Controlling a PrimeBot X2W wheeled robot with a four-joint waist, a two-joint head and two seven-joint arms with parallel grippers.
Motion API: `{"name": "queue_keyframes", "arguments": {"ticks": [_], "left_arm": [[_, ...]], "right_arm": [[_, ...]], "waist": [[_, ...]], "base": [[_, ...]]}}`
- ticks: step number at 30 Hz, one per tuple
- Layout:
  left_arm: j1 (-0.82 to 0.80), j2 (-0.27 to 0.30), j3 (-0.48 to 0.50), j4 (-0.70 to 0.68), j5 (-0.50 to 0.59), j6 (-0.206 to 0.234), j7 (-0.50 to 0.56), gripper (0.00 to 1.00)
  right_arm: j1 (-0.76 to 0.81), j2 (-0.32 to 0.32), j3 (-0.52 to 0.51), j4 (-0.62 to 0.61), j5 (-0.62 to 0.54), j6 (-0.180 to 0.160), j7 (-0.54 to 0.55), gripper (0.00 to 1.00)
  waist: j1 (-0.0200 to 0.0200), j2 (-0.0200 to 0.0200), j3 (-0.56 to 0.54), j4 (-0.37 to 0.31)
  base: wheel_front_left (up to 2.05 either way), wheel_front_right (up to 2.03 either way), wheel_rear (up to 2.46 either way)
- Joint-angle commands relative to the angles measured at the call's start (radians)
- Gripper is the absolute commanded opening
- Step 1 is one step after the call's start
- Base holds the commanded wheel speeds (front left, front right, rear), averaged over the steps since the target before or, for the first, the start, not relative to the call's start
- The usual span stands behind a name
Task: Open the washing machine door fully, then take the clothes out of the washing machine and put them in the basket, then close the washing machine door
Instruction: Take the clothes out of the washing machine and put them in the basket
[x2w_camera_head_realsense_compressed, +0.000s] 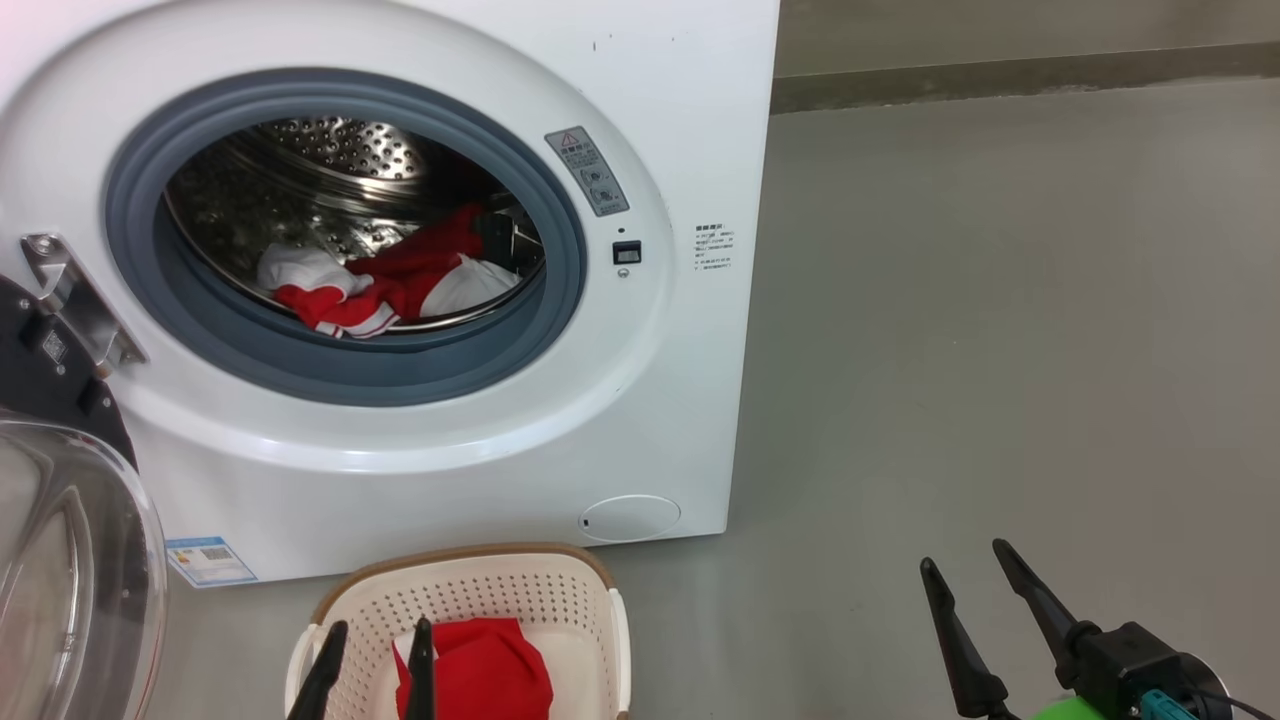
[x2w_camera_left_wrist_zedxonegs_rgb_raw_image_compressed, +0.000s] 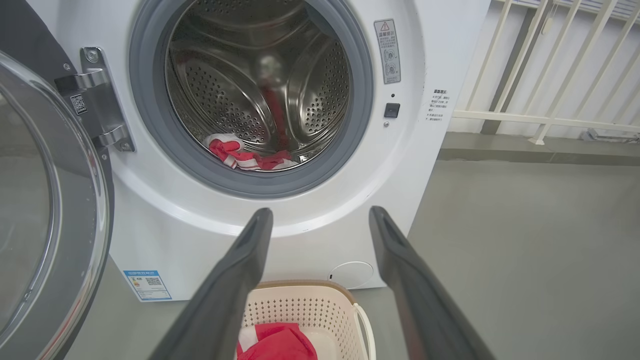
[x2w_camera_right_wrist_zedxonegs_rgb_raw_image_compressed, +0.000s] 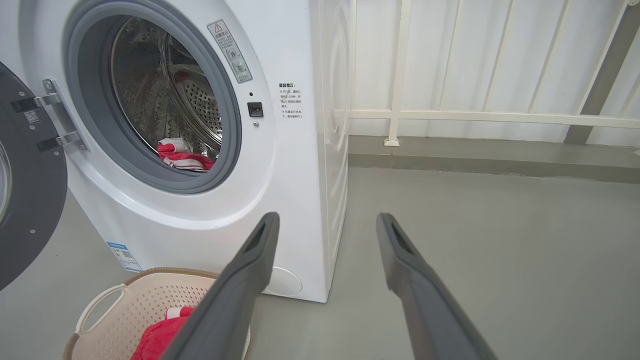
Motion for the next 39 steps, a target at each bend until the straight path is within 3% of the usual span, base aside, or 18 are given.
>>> {"name": "queue_keyframes", "arguments": {"ticks": [1, 22, 29, 39], "left_arm": [[-0.016, 0.009, 0.028, -0.032, -0.004, 0.006, 0.000, 1.00], [-0.057, 0.027, 0.016, -0.002, -0.010, 0.010, -0.006, 1.00], [-0.179, 0.029, 0.000, 0.052, 0.002, 0.013, -0.016, 1.00], [-0.494, 0.069, -0.019, 0.269, 0.036, -0.016, -0.038, 1.00]], "right_arm": [[-0.006, -0.010, 0.017, -0.031, -0.007, 0.003, 0.001, 1.00], [-0.009, -0.010, 0.017, -0.051, -0.009, 0.003, 0.008, 1.00], [-0.042, -0.010, 0.016, -0.080, -0.016, 0.003, 0.014, 1.00], [-0.120, -0.010, 0.015, -0.123, -0.020, 0.003, 0.007, 1.00]], "waist": [[0.0000, 0.0000, 0.001, 0.000], [0.0000, 0.0000, 0.041, 0.002], [0.0000, 0.0000, 0.146, -0.001], [0.0000, 0.0000, 0.354, -0.027]], "base": [[0.00, 0.00, 0.00], [0.00, 0.00, 0.00], [0.00, 0.00, 0.00], [0.00, 0.00, 0.00]]}}
